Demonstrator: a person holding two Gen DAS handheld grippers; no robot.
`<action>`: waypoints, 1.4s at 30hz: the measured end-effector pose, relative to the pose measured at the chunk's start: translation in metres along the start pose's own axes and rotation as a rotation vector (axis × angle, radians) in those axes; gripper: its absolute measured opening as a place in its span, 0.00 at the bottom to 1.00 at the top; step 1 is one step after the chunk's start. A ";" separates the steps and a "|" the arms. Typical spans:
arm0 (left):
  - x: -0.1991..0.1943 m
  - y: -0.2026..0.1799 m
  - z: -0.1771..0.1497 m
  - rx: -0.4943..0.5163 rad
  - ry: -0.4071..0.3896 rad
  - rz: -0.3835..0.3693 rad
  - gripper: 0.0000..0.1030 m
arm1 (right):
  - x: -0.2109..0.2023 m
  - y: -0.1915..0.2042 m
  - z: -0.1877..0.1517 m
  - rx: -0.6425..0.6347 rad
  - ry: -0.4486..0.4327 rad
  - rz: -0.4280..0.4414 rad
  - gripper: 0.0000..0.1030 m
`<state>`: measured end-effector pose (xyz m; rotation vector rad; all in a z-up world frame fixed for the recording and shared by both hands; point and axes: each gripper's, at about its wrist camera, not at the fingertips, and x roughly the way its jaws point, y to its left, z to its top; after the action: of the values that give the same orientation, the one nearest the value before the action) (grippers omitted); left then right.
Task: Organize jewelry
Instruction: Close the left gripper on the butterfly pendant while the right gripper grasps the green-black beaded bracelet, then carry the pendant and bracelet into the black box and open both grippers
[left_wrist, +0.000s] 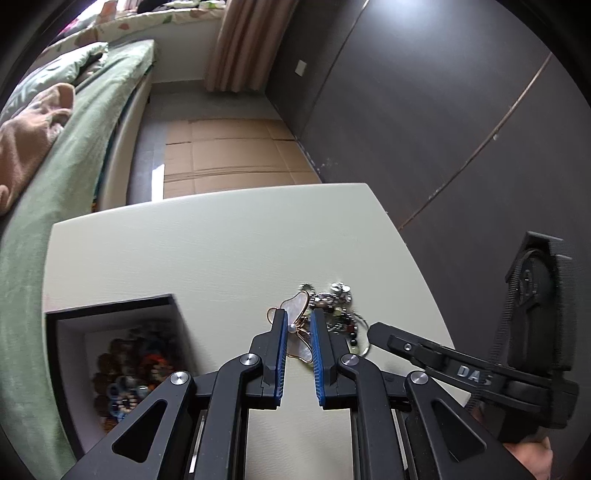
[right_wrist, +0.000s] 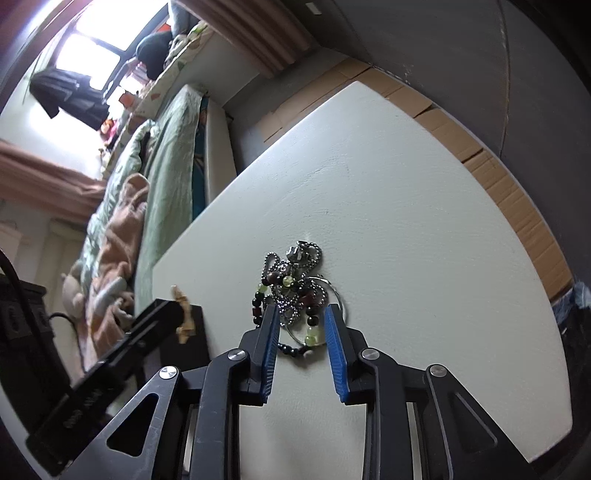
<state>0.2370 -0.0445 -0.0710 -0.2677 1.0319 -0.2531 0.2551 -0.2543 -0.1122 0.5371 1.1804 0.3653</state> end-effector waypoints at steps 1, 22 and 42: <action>-0.003 0.003 0.000 -0.004 -0.004 0.001 0.13 | 0.003 0.002 0.001 -0.011 0.006 -0.012 0.27; -0.038 0.051 -0.001 -0.046 -0.050 0.065 0.13 | 0.023 0.041 -0.009 -0.235 0.011 -0.380 0.10; -0.067 0.075 -0.005 -0.086 -0.091 0.134 0.13 | -0.037 0.090 -0.026 -0.292 -0.188 -0.062 0.10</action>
<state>0.2053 0.0473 -0.0442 -0.2843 0.9669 -0.0751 0.2188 -0.1950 -0.0390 0.2736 0.9395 0.4161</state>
